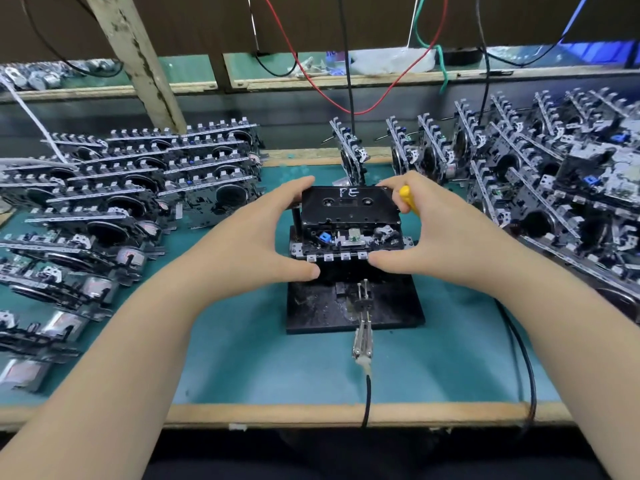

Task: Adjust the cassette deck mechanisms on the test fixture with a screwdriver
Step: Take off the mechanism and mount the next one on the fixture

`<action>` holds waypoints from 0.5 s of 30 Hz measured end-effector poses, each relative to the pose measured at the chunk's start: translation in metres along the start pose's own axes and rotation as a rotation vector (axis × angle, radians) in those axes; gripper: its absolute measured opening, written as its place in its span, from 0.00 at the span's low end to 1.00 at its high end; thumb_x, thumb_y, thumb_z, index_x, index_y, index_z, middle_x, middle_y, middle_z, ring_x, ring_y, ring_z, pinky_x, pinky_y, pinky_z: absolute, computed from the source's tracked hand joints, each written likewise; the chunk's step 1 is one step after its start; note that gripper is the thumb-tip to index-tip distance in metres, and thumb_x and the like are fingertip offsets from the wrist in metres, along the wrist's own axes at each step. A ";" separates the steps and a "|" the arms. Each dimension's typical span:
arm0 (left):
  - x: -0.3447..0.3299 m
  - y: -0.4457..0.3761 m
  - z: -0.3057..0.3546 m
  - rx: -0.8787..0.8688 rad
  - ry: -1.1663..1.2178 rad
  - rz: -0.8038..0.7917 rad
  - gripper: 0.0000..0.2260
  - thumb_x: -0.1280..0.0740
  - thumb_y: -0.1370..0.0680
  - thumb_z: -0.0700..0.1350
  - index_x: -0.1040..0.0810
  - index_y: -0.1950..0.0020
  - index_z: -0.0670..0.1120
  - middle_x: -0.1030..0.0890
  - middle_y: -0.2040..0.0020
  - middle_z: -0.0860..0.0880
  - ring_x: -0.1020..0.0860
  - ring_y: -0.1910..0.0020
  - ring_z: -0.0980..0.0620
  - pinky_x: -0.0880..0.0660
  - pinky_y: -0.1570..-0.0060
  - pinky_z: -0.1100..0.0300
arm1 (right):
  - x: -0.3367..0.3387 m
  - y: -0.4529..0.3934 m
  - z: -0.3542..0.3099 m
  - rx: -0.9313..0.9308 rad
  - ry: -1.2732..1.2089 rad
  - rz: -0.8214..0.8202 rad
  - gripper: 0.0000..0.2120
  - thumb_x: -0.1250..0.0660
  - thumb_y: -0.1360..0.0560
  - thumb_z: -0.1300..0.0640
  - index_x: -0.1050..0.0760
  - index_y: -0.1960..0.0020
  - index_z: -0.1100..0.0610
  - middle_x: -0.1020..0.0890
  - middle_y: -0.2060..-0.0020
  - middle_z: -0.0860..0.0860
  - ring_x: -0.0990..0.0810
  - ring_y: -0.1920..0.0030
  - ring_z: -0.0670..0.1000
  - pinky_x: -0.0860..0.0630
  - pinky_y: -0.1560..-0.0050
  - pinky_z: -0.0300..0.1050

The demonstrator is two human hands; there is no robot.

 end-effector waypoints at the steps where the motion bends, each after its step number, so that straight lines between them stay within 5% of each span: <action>1: 0.001 0.001 0.001 -0.005 -0.006 -0.014 0.47 0.23 0.36 0.58 0.44 0.22 0.68 0.36 0.26 0.68 0.37 0.28 0.69 0.37 0.25 0.55 | 0.002 0.000 0.000 -0.017 -0.012 -0.036 0.29 0.23 0.39 0.38 0.42 0.57 0.44 0.26 0.36 0.46 0.29 0.39 0.51 0.31 0.49 0.37; 4: 0.003 0.002 0.010 -0.056 0.009 -0.016 0.39 0.29 0.33 0.60 0.40 0.23 0.68 0.39 0.26 0.72 0.40 0.30 0.75 0.40 0.27 0.63 | 0.009 0.001 -0.006 -0.090 -0.085 -0.124 0.32 0.23 0.43 0.31 0.42 0.57 0.41 0.27 0.33 0.47 0.28 0.35 0.51 0.28 0.39 0.51; 8: -0.002 -0.005 0.028 -0.145 0.024 0.099 0.27 0.34 0.28 0.63 0.30 0.28 0.65 0.32 0.34 0.75 0.36 0.34 0.78 0.43 0.39 0.81 | 0.017 -0.002 -0.012 -0.041 -0.219 0.082 0.23 0.23 0.31 0.46 0.40 0.56 0.46 0.22 0.37 0.42 0.24 0.39 0.41 0.32 0.46 0.31; 11: -0.002 -0.014 0.040 -0.173 -0.021 0.193 0.26 0.27 0.26 0.60 0.28 0.30 0.61 0.26 0.37 0.69 0.29 0.36 0.70 0.34 0.35 0.70 | 0.023 -0.007 -0.026 0.039 -0.301 0.191 0.23 0.23 0.29 0.52 0.40 0.56 0.48 0.20 0.38 0.40 0.26 0.45 0.28 0.33 0.49 0.23; 13: 0.003 -0.017 0.045 -0.184 0.136 0.281 0.26 0.24 0.26 0.52 0.28 0.30 0.57 0.21 0.36 0.59 0.25 0.36 0.63 0.31 0.31 0.59 | 0.027 -0.009 -0.033 0.075 -0.366 0.221 0.22 0.24 0.27 0.49 0.39 0.54 0.48 0.23 0.34 0.41 0.27 0.37 0.32 0.32 0.35 0.35; 15: 0.012 -0.016 0.048 -0.180 0.579 0.390 0.24 0.26 0.24 0.46 0.30 0.30 0.52 0.20 0.37 0.50 0.21 0.37 0.54 0.27 0.33 0.53 | 0.033 -0.011 -0.035 0.067 -0.452 0.224 0.21 0.26 0.28 0.42 0.38 0.54 0.47 0.25 0.31 0.42 0.27 0.32 0.39 0.31 0.29 0.50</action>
Point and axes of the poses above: each hand's wrist, its own y-axis away from the middle knuckle, its own x-axis out of the back of the hand, z = x × y, the point moved 2 cm from there along -y, towards the middle knuckle
